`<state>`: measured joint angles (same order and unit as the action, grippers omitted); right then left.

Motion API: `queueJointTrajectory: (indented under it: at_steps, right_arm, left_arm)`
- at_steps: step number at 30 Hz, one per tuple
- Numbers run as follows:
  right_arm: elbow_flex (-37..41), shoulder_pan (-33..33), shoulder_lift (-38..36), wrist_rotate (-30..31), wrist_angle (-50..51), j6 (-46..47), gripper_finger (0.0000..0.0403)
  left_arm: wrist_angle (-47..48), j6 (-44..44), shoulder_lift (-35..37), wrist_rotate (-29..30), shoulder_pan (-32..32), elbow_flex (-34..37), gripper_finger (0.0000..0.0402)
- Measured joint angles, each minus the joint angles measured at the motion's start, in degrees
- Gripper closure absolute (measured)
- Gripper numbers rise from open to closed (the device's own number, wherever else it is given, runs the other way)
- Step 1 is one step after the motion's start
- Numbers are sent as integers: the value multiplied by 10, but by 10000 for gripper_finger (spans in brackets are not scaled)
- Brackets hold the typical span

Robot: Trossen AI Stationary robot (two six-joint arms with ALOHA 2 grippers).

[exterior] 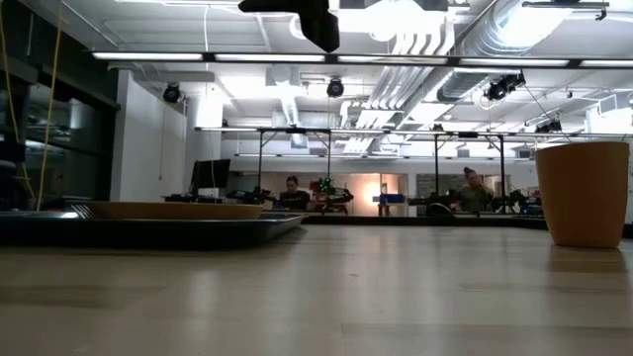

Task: Pick and place plate/cup/fork/spoon on tray
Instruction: Put the yellow spoon on the black serving tray to the right side of the pink fork

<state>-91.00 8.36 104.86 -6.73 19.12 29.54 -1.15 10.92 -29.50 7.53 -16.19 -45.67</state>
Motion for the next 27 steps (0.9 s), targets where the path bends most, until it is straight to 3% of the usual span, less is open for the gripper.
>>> queueJointTrajectory:
  at_steps: [13,18,22,27]
  right_arm:
    - [0,4,42,-9,-17,-15,295]
    - [-2,2,78,-6,-37,-17,295]
    - [-55,2,117,13,15,-75,295]
    - [-164,6,224,51,97,-166,295]
  left_arm:
    - [53,6,2,0,0,3,229]
    - [-7,48,27,0,0,75,229]
    - [-84,76,51,8,0,141,229]
    - [-79,58,62,26,0,153,229]
